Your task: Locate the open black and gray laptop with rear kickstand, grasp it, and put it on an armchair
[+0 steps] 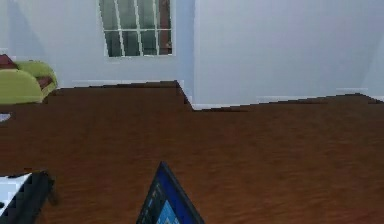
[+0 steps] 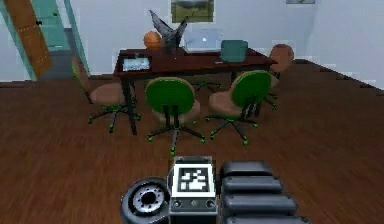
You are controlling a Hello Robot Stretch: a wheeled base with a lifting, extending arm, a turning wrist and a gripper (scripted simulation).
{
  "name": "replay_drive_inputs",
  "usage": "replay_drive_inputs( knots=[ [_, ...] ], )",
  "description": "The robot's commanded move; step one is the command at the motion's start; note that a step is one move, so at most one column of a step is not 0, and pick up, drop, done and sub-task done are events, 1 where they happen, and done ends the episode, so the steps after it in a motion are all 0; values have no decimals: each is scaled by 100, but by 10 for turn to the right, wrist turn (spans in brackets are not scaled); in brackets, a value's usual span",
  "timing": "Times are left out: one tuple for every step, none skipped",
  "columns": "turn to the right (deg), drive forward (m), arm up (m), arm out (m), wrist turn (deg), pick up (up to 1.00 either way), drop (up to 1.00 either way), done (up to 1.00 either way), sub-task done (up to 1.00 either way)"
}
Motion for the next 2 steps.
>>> replay_drive_inputs(
  knots=[
    [0,25,0,0,0,0,0,0,0],
    [-210,0,0,0,0,0,0,0,0]
  ],
)
